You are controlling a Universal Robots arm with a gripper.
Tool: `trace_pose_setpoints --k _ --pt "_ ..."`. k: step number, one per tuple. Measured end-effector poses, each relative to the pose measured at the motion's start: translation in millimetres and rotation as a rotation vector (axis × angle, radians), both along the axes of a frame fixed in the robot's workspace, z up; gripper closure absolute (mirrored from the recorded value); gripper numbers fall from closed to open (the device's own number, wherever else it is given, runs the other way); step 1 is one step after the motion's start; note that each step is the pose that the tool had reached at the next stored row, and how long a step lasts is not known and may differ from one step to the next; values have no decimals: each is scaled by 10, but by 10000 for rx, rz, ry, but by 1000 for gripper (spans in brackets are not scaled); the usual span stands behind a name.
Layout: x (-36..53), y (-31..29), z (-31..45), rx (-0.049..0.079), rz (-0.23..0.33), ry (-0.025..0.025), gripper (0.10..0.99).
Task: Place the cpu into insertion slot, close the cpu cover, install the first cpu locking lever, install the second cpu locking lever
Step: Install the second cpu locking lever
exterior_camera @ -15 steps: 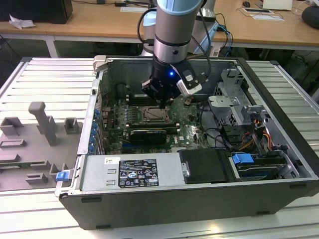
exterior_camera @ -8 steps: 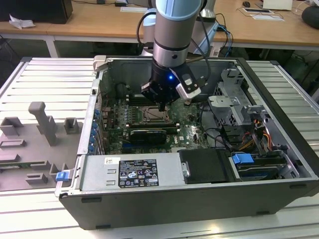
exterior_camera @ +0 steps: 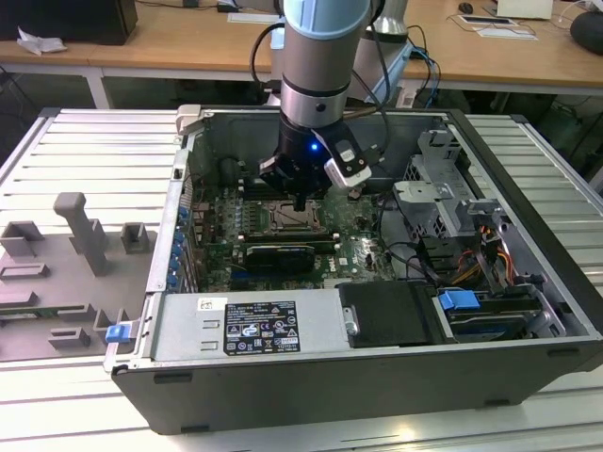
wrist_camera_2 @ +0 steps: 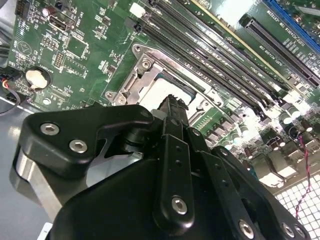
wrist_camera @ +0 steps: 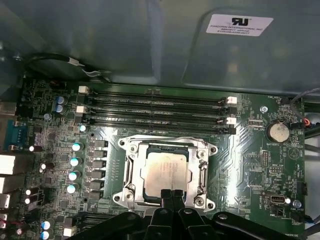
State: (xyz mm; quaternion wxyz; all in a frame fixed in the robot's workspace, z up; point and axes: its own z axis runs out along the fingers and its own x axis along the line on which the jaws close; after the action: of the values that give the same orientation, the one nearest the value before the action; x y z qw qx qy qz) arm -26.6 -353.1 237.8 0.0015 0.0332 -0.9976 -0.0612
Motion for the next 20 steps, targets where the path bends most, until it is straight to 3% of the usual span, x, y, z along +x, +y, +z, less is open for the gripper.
trace_pose_setpoints --k 20 --pt "-62 -6 -10 12 0 0 984"
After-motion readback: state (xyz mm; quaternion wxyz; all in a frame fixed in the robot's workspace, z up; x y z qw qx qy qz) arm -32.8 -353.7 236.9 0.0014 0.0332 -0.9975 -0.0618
